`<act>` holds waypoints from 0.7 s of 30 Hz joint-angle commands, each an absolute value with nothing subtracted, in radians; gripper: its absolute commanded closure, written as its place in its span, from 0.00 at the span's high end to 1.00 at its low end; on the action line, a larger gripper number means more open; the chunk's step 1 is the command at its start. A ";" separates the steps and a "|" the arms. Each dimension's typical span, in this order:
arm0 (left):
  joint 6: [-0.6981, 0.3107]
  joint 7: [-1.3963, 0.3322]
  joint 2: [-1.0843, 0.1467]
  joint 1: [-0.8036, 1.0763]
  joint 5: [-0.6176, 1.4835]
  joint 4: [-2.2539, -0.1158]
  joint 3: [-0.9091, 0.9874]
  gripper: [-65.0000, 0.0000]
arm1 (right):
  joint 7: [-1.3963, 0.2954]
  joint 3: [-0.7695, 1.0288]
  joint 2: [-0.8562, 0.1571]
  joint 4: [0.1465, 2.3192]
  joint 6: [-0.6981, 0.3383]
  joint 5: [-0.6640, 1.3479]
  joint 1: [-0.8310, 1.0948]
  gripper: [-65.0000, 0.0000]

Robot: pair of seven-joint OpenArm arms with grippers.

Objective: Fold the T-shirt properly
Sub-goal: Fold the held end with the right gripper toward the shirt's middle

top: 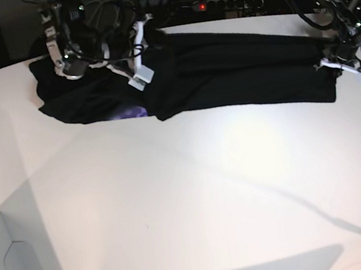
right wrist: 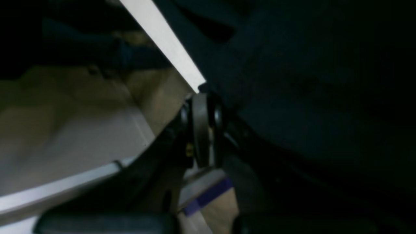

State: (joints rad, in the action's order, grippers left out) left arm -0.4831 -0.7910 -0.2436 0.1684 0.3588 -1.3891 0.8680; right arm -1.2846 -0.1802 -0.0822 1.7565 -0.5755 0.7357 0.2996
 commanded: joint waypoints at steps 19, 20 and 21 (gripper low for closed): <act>-0.484 -0.779 -0.262 0.165 0.366 -1.403 0.872 0.01 | -1.204 -0.176 -0.085 1.919 -0.588 0.760 0.331 0.17; -0.484 -0.779 -0.262 0.165 0.366 -1.403 0.872 0.01 | -1.205 -0.176 -0.085 1.936 -0.588 0.760 0.331 0.17; -0.484 -0.779 -0.262 0.165 0.366 -1.403 0.872 0.01 | -1.205 -0.176 -0.085 1.951 -0.588 0.760 0.332 0.17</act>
State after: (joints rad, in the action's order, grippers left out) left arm -0.4828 -0.7914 -0.2436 0.1688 0.3592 -1.3891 0.8680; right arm -1.2198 -0.1757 -0.0853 1.9327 -0.5755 0.7353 0.3336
